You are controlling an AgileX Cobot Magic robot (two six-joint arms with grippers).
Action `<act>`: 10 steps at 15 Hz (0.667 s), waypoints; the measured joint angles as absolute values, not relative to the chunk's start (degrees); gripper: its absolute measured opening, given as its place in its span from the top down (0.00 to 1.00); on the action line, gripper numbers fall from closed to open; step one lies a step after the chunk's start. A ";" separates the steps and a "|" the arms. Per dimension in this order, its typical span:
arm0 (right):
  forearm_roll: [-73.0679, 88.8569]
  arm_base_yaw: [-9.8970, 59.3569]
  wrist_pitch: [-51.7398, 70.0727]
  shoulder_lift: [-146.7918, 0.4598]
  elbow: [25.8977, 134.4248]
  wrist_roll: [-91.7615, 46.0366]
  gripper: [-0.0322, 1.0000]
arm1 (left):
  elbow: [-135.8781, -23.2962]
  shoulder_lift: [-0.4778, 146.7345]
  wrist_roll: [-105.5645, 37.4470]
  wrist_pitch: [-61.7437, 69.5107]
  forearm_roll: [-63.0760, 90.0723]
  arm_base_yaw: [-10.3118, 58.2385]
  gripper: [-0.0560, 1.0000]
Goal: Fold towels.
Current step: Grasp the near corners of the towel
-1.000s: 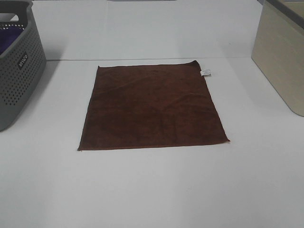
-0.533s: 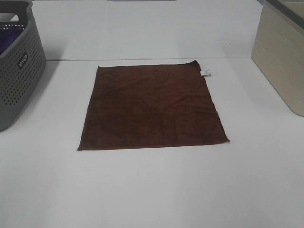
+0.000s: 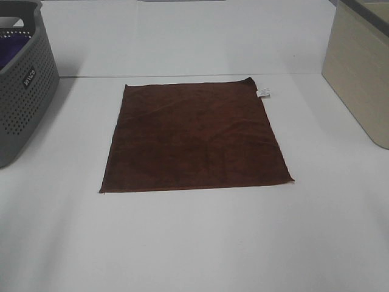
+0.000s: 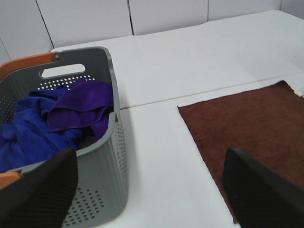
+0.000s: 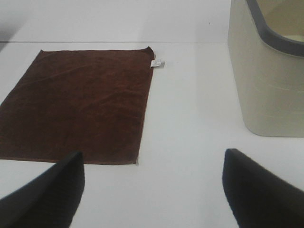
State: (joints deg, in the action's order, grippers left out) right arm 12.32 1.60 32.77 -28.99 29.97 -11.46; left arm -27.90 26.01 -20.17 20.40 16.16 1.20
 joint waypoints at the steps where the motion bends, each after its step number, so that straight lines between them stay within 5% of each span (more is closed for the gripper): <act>1: 12.32 1.60 30.77 -33.69 29.97 -11.46 0.24 | -27.90 29.45 -20.17 16.39 17.19 1.20 0.19; 10: 19.65 1.60 24.58 -70.65 36.27 -11.40 0.29 | -28.25 69.79 -20.17 12.66 40.51 1.32 0.19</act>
